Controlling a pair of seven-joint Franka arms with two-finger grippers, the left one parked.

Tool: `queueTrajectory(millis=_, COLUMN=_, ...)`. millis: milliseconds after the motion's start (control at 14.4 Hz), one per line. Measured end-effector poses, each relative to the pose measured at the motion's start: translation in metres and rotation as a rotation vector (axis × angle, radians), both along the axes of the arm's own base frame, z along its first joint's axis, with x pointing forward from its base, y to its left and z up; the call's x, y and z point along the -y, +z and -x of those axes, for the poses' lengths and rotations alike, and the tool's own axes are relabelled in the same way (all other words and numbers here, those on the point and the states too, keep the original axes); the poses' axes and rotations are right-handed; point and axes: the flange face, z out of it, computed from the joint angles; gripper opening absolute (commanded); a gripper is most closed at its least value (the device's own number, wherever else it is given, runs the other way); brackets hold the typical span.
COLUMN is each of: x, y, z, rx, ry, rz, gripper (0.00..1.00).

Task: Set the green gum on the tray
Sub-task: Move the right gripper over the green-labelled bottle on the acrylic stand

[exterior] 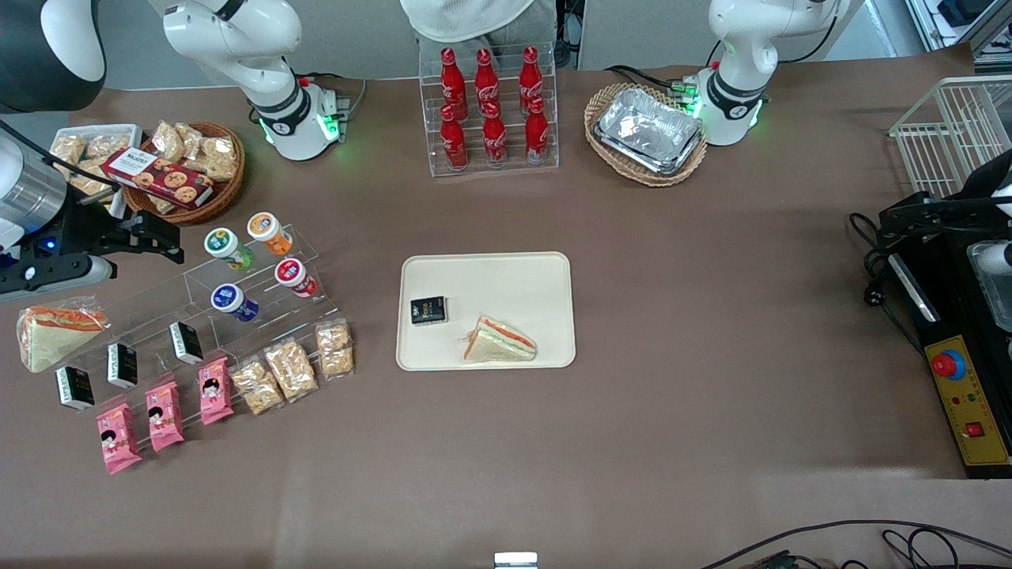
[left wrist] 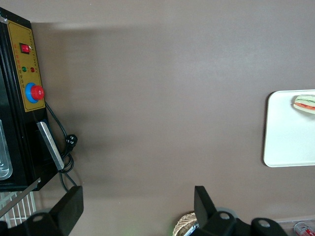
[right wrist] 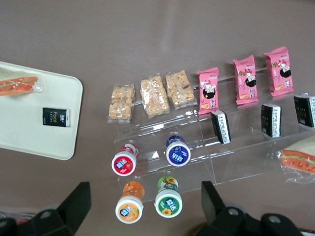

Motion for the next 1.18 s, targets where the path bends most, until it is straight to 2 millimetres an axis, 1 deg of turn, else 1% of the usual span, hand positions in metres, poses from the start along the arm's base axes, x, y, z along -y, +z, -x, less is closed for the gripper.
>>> queueTrajectory(millis=138, x=0.0, y=0.0, z=0.001, rx=-0.005, ry=0.045, rz=-0.001, gripper=1.0)
queueTrajectory(millis=277, x=0.002, y=0.004, z=0.005, rx=-0.007, ry=0.138, rz=-0.004, gripper=1.0)
queueTrajectory(millis=415, x=0.005, y=0.011, z=0.013, rx=-0.016, ry=0.179, rz=-0.005, gripper=1.0)
queueTrajectory(millis=554, x=0.012, y=0.016, z=0.025, rx=-0.027, ry=0.189, rz=-0.006, gripper=1.0)
queueTrajectory(millis=692, x=0.018, y=0.017, z=0.044, rx=-0.032, ry=0.193, rz=-0.007, gripper=1.0)
queueTrajectory(millis=969, x=0.03, y=0.008, z=0.094, rx=-0.034, ry=0.204, rz=-0.013, gripper=1.0)
queueTrajectory(millis=1038, x=0.031, y=0.002, z=0.105, rx=-0.024, ry=0.205, rz=-0.014, gripper=1.0)
queueTrajectory(millis=1177, x=0.035, y=-0.017, z=0.123, rx=-0.009, ry=0.202, rz=-0.016, gripper=1.0)
